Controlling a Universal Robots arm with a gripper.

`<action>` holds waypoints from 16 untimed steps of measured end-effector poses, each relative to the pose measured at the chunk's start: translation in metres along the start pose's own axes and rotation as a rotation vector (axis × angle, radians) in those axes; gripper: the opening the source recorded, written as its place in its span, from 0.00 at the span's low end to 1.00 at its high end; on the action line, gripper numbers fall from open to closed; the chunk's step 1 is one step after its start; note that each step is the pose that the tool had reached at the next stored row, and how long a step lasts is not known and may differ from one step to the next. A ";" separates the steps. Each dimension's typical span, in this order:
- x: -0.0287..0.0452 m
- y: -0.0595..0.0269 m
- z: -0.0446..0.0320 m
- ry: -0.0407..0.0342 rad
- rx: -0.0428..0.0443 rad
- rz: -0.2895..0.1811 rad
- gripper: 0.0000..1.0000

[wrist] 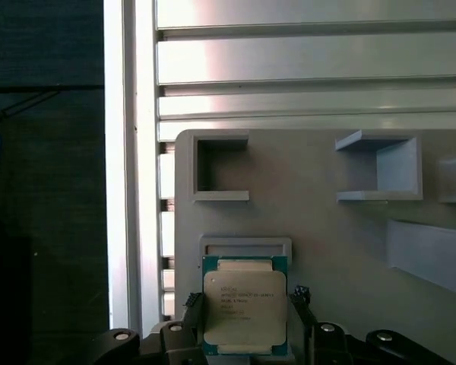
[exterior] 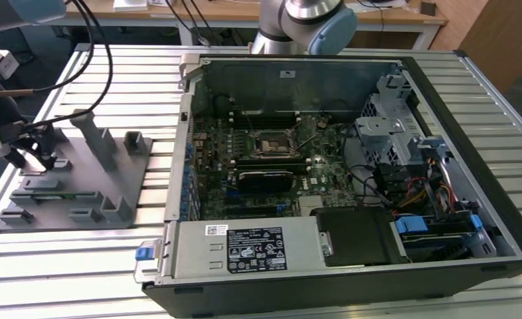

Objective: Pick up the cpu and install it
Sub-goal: 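Pick up the cpu and move it towards the insertion slot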

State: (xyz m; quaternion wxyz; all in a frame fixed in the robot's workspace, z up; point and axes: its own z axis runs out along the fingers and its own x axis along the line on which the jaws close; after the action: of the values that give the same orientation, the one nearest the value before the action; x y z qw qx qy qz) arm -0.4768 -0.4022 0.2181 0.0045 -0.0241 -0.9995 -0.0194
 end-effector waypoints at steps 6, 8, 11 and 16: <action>0.0001 0.0004 -0.0093 -0.0002 0.0000 0.000 0.53; 0.0002 0.0005 -0.0117 -0.0003 0.0000 0.000 0.53; 0.0002 0.0006 -0.0155 -0.0005 0.0000 0.000 0.53; 0.0003 0.0008 -0.0210 -0.0006 0.0000 0.000 0.53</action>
State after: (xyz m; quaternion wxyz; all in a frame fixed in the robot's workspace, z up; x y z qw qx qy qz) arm -0.4769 -0.4022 0.2391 0.0042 -0.0241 -0.9995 -0.0194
